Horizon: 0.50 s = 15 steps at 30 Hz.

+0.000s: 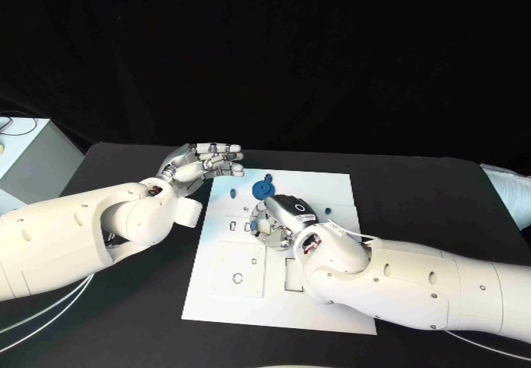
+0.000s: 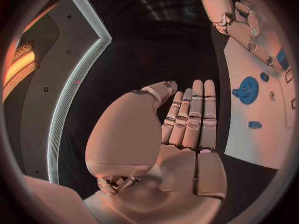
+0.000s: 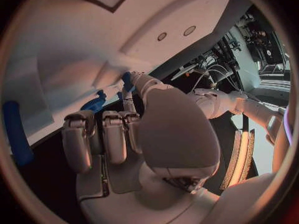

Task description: Assemble the parts on the task board

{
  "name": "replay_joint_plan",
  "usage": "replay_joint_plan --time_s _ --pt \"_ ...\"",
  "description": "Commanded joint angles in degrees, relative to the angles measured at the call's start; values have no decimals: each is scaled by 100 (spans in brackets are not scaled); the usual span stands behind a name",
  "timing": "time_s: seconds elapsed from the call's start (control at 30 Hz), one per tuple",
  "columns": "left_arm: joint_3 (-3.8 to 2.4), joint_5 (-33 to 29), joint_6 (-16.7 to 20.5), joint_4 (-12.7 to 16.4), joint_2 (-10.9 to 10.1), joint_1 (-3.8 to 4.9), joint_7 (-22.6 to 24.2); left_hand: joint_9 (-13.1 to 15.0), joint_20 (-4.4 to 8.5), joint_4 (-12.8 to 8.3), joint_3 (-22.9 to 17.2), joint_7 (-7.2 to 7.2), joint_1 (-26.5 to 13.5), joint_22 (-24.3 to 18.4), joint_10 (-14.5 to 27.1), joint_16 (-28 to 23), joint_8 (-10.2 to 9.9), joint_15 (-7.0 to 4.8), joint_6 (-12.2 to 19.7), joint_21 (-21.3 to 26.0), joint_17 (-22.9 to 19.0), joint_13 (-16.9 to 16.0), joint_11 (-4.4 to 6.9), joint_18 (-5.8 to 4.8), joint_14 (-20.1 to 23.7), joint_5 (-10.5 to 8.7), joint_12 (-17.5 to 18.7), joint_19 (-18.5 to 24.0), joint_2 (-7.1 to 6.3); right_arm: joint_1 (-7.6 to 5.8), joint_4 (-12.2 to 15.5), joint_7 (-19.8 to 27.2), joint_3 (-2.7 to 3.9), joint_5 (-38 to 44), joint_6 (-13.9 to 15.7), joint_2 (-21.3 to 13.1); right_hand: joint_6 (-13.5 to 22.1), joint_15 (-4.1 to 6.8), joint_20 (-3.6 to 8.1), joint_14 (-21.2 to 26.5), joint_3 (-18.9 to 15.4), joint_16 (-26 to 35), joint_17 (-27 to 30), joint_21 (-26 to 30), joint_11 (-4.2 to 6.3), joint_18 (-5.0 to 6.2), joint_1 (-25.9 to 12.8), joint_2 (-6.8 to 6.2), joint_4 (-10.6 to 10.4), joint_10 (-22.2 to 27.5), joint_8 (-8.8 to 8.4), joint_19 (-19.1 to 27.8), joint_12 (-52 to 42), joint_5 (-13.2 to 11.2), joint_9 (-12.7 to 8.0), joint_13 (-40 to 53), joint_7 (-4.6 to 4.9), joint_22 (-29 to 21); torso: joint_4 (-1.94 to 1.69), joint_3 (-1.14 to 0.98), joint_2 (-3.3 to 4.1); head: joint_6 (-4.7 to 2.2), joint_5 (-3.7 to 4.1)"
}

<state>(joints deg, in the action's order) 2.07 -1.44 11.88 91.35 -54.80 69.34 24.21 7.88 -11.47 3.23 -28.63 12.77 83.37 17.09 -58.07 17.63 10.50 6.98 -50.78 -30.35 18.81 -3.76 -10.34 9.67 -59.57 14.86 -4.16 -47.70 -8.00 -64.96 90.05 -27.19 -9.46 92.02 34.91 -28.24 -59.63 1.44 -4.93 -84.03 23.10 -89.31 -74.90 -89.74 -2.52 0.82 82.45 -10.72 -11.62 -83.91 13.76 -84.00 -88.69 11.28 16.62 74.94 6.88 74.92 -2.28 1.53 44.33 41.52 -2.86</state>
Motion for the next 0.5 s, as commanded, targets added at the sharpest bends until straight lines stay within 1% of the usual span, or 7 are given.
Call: replay_joint_plan --time_s 0.03,0.17,0.3,0.5 --pt "-4 9 -107 11 12 6 29 -5 6 -32 -14 108 -46 7 -32 9 -12 -15 -36 -22 7 1 -6 -21 34 -18 27 42 -9 10 -4 -7 -4 116 -79 5 13 15 38 -546 40 15 -1305 -26 20 -82 -87 -23 -2 -495 13 -600 21 -25 -4 1385 4 1508 0 -3 2 0 -1" --pt "-4 9 -110 8 11 6 23 -5 6 -32 -14 108 -46 7 -32 9 -12 -15 -36 -22 7 1 -6 -21 34 -18 27 42 -9 12 -13 -4 -5 119 -78 4 53 8 33 -546 31 15 -1304 -26 11 -82 -189 -84 -29 -481 16 -600 40 -39 -7 1371 14 1508 0 -5 2 4 2" --pt "-4 9 -113 7 13 6 19 -6 3 -49 -23 109 -65 39 -35 7 -15 -15 -41 -70 18 2 -6 -19 32 -19 28 73 -7 12 -20 1 -6 121 -86 3 110 -2 26 -544 16 20 -1295 -26 -4 -82 -268 -132 -54 -458 3 -600 70 -49 -18 1348 33 1508 1 -3 3 6 6" --pt "-4 9 -120 4 16 6 13 -6 3 -49 -23 109 -65 39 -35 7 -15 -15 -41 -70 18 2 -6 -19 32 -19 28 73 -7 12 -24 9 -7 121 -79 5 165 -15 17 -543 1 22 -1290 -26 -20 -82 -320 -172 -68 -436 -11 -600 99 -49 -28 1326 51 1508 1 -3 2 11 13"
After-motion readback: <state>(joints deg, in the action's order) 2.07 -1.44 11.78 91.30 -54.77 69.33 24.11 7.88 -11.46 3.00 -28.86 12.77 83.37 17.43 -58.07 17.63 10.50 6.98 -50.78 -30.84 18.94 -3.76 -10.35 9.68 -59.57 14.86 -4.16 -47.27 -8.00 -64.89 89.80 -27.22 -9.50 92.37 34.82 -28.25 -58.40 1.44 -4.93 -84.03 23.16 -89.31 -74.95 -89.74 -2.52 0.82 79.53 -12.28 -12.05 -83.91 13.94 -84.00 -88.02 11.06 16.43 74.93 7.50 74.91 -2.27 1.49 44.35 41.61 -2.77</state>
